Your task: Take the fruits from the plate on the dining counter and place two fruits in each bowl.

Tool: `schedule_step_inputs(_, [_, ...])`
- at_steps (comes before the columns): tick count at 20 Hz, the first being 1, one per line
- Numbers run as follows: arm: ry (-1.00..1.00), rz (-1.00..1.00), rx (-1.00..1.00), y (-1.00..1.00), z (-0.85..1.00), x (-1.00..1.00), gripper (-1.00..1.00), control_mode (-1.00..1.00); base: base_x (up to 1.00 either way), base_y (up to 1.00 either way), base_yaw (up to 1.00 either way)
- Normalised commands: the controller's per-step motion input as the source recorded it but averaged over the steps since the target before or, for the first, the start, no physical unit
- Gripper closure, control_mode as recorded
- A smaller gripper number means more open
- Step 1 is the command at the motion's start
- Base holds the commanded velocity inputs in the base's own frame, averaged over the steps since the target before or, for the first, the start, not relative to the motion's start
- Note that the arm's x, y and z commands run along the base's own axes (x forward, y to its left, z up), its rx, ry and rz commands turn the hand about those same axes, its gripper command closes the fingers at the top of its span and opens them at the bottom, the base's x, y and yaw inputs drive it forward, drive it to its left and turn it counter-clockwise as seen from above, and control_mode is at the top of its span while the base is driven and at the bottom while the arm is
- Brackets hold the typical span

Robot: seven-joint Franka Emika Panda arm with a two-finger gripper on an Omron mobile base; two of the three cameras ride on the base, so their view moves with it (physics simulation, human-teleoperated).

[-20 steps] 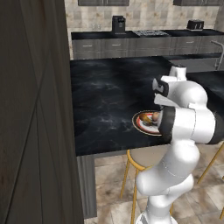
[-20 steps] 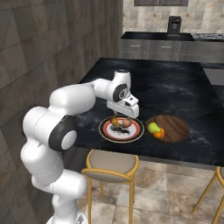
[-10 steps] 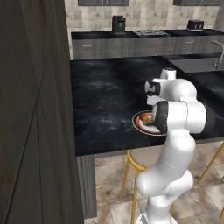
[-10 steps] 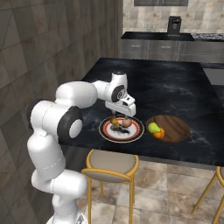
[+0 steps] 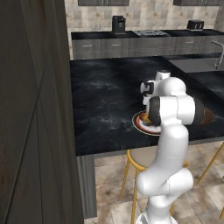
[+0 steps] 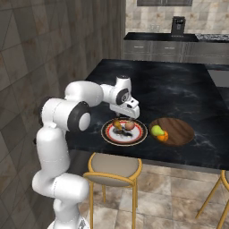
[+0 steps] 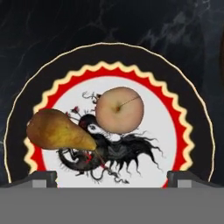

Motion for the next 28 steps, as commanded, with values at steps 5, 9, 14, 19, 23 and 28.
schedule_step_inputs(5, [0.0, 0.01, 0.0, -0.02, -0.31, 0.41, -1.0, -1.0, 0.0, 0.0, 0.0])
schedule_step_inputs(9, [0.0, 0.01, 0.0, -0.14, -0.3, 0.42, -1.0, -1.0, 0.0, 0.0, 0.0])
schedule_step_inputs(14, [0.0, 0.0, 0.0, -0.2, -0.22, 0.22, -1.0, -1.0, 0.0, 0.0, 0.0])
schedule_step_inputs(19, [0.01, 0.0, 0.0, -0.06, -0.12, 0.0, -1.0, -1.0, 0.0, 0.0, 0.0])
schedule_step_inputs(23, [0.0, 0.0, 0.0, 0.0, -0.15, 0.0, -1.0, -1.0, 0.0, 0.0, 0.0])
schedule_step_inputs(28, [0.01, 0.0, 0.0, 0.0, -0.05, -0.13, -1.0, -1.0, 0.0, 0.0, 0.0])
